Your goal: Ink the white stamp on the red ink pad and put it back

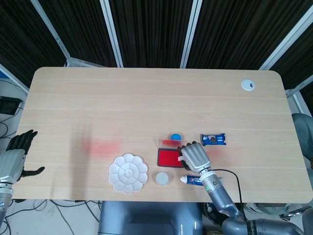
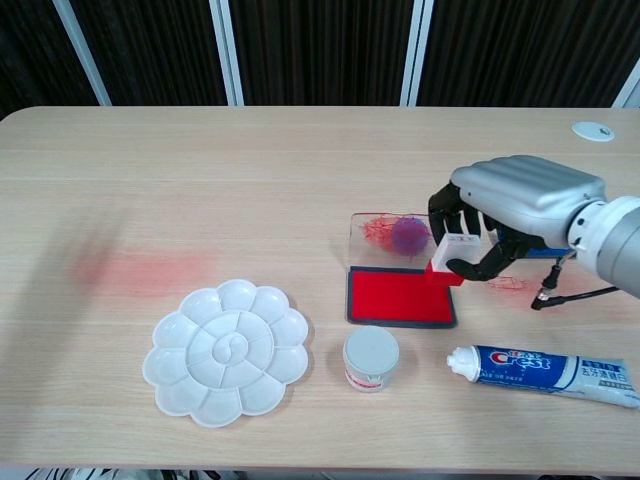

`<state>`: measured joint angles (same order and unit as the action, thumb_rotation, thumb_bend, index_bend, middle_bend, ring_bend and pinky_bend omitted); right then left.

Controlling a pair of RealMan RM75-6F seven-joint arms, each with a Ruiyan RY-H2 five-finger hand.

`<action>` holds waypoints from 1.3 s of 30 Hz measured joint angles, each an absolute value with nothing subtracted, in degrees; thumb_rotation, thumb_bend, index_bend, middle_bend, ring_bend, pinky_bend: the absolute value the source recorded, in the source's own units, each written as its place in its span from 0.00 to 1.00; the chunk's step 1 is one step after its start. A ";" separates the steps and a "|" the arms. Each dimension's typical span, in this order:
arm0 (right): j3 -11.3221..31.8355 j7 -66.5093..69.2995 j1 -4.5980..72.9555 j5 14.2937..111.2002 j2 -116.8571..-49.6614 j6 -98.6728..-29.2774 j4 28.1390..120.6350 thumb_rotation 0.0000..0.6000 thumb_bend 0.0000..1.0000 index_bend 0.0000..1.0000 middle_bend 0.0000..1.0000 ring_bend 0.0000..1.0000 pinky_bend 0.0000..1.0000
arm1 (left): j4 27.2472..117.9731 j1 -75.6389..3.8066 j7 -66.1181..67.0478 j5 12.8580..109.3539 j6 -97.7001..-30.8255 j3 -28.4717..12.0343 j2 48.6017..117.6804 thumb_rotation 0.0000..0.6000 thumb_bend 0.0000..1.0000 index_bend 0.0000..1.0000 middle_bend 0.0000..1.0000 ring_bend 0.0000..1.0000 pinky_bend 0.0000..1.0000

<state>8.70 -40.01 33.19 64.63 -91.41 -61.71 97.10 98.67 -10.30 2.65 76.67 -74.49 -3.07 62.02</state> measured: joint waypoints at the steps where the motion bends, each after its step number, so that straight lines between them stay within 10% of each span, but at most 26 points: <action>1: 8.89 -40.36 33.61 64.14 -91.84 -61.44 97.03 1.00 0.61 0.73 0.60 0.50 0.46 | 98.71 -10.32 2.60 76.61 -74.44 -3.09 61.97 1.00 0.03 0.00 0.00 0.00 0.00; 39: 9.24 -42.63 39.74 55.95 -103.72 -59.37 85.04 1.00 0.63 0.75 0.61 0.51 0.46 | 99.68 -10.64 2.54 74.87 -73.31 -3.36 61.29 1.00 0.03 0.00 0.00 0.00 0.00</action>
<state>9.24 -42.63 39.74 55.95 -103.72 -59.37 85.04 99.68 -10.64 2.54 74.87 -73.31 -3.36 61.29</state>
